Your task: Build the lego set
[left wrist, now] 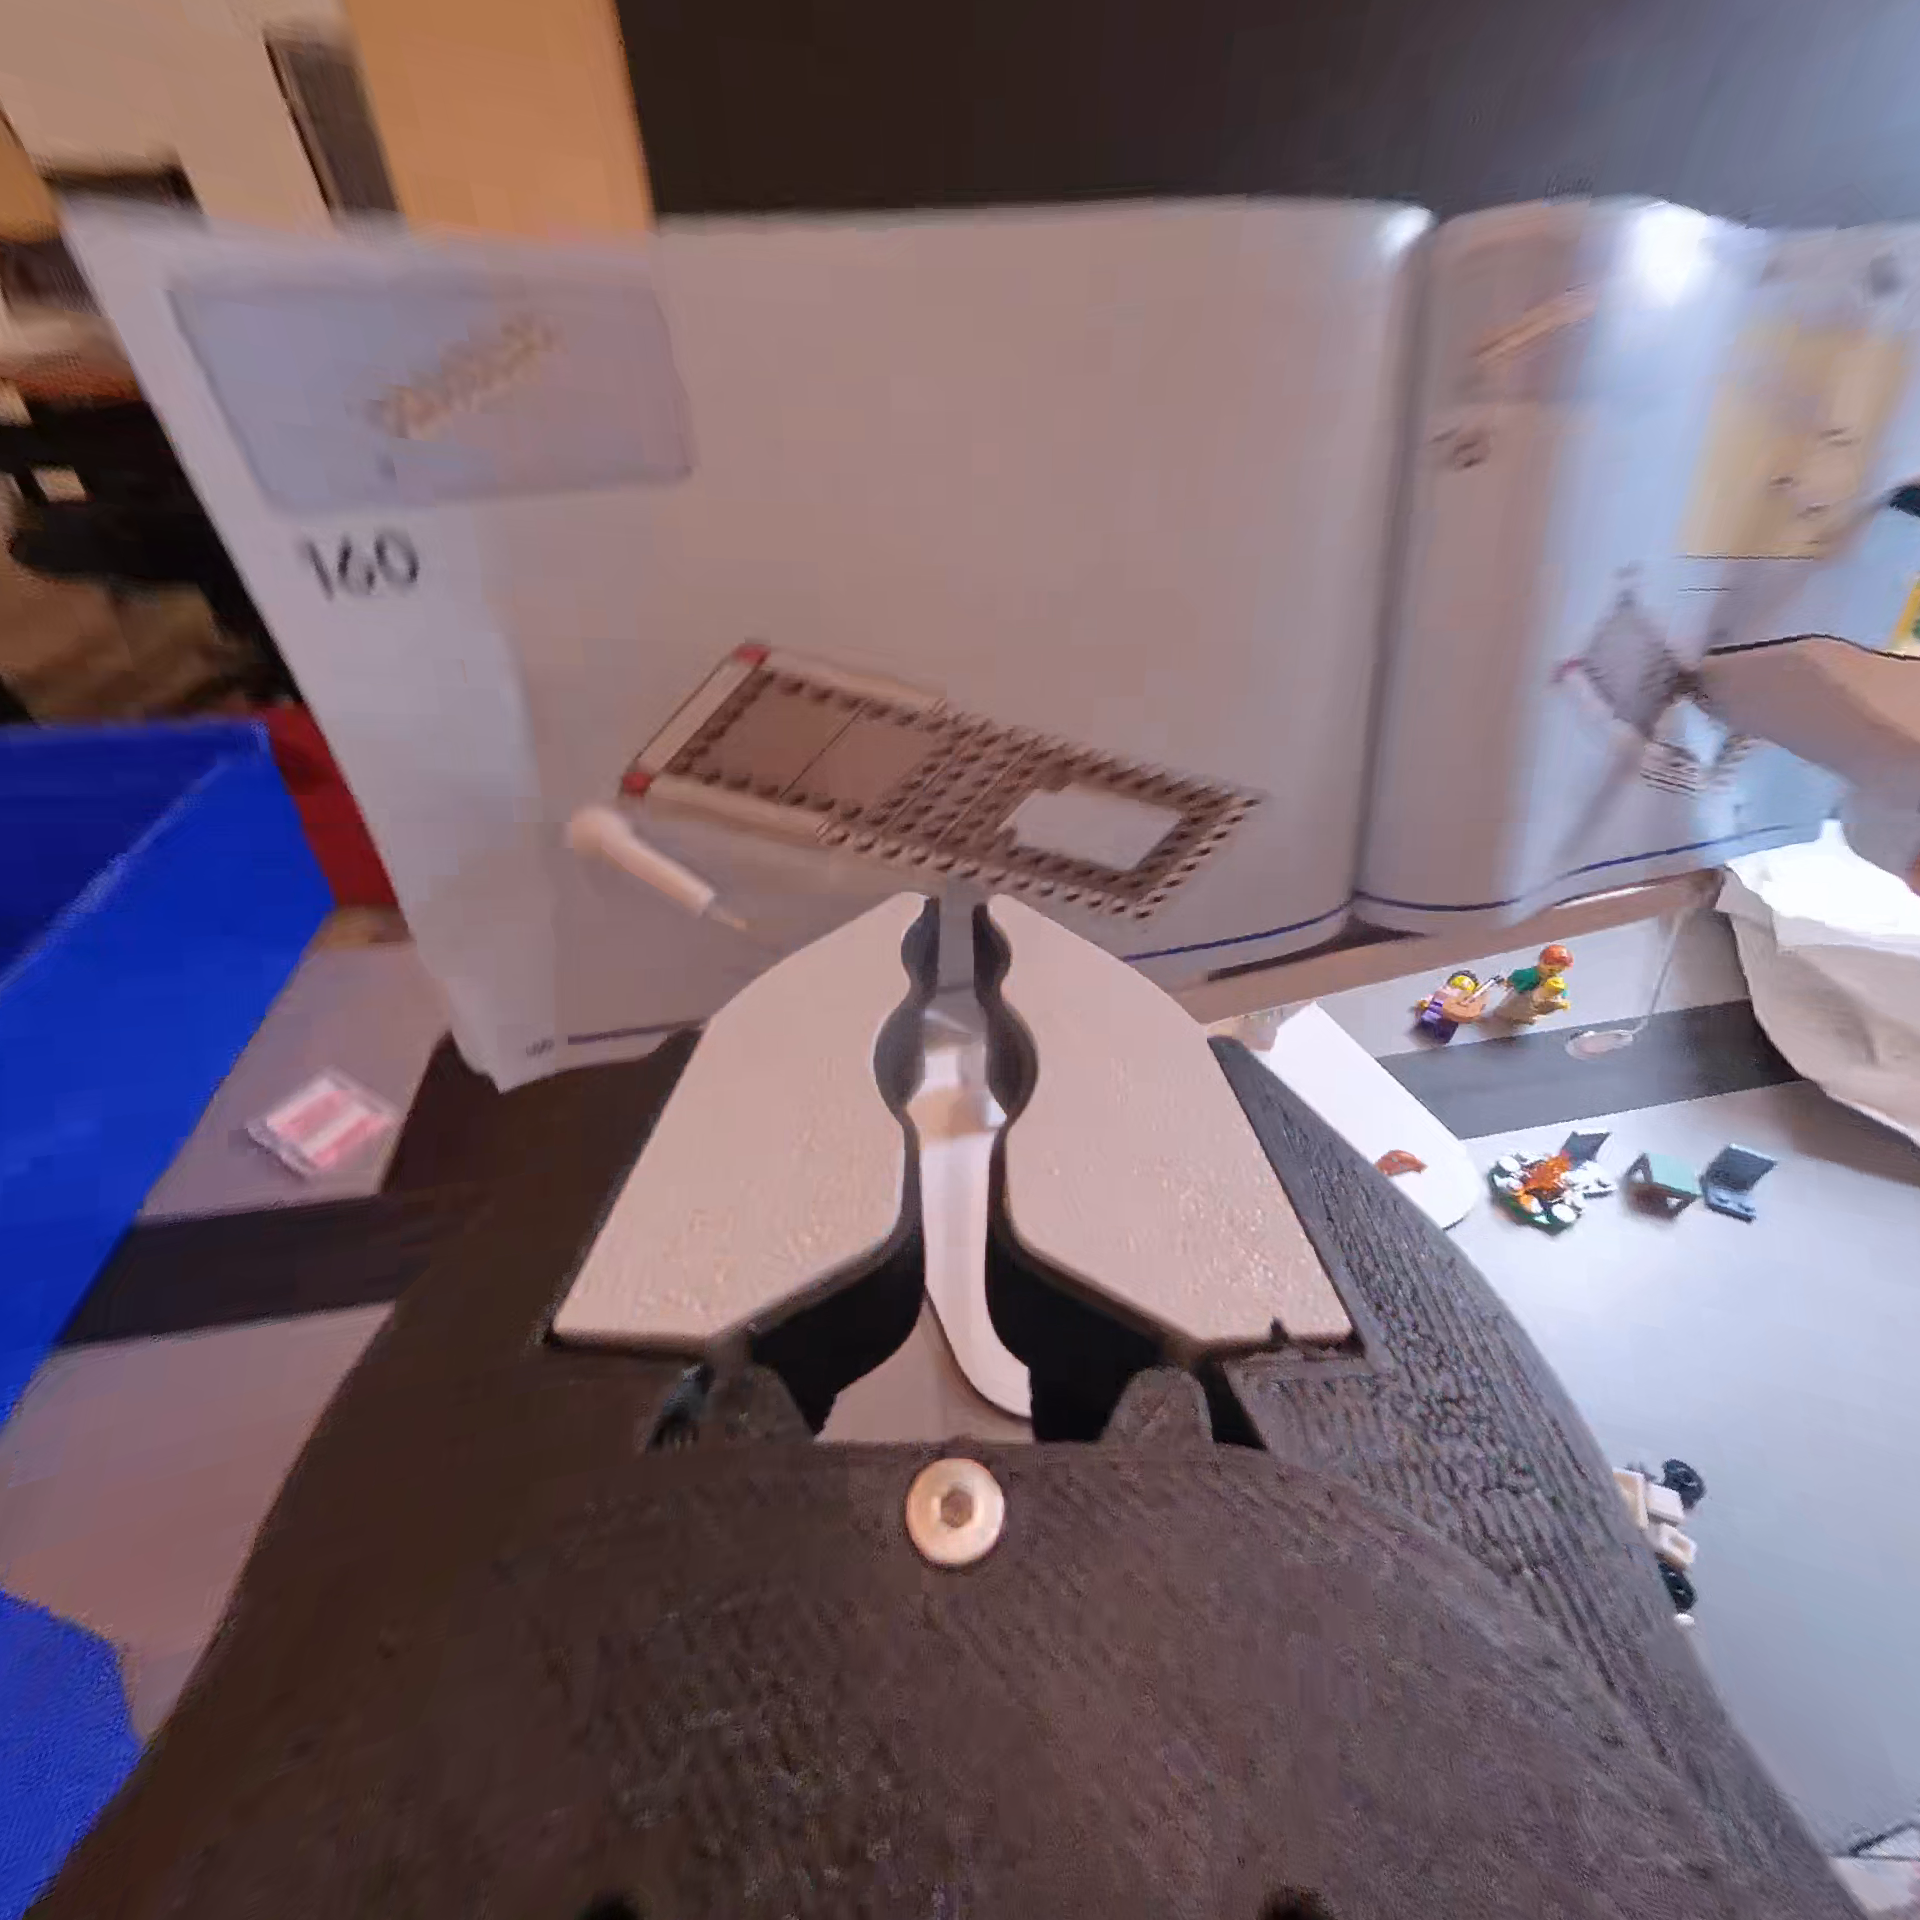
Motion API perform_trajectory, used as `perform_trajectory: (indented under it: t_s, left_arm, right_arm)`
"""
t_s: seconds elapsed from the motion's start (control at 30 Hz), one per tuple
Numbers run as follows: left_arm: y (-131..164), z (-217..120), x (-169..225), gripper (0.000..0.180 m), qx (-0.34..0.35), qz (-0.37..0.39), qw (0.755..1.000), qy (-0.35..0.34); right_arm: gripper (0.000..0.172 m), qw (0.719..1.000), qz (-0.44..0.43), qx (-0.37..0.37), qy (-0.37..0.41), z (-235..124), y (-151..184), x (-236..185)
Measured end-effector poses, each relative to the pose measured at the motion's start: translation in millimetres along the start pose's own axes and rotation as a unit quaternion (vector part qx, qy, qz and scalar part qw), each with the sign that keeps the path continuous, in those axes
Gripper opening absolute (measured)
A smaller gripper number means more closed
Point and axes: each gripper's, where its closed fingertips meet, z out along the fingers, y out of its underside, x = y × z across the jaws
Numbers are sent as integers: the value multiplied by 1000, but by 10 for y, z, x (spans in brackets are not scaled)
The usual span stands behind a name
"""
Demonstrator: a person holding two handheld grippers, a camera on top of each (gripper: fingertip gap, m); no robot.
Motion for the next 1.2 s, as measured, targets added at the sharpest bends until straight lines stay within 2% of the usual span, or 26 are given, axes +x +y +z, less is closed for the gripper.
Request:
perform_trajectory:
  t_s: [0.07, 0.17, 0.23, 0.33, 0.47, 0.6, 0.73, 0.93, 1.2]
  left_arm:
    - [138, 46, -108, 0, -18, -64, 998, 1]
    - [377, 73, -181, 1, -42, -153, 987, 16]
    - [372, 33, -145, 2, -21, -181, 983, 35]
    - [127, -61, 88, 3, 33, -128, 990, 56]
    - [-241, -52, 608, 3, 73, 36, 994, 76]
    - [-353, 154, 1081, 10, 46, 182, 978, 93]
    - [-383, 392, 1268, 6, 26, 263, 962, 69]
    - [-276, 596, 1271, 0, 21, 270, 961, 48]
    - [-253, 610, 1271, 0, 37, 267, 962, 43]
  right_arm:
    - [56, 1000, 3, 1, -4, 5, 4, 1]
    - [56, 1000, 5, 5, -4, 6, 4, 0]
    - [56, 1000, 8, 7, -5, -1, 6, -3]
    - [56, 1000, 14, 11, -7, -4, 16, -7]
    - [56, 1000, 13, 12, -7, 0, 14, -4]
    - [58, 1000, -2, 13, -9, 18, -28, 37]
    - [58, 1000, 2, 20, -21, 30, -92, 70]
    - [63, 995, 41, 48, -83, -55, -64, 17]
    - [71, 997, -5, 51, -64, -19, -11, 191]
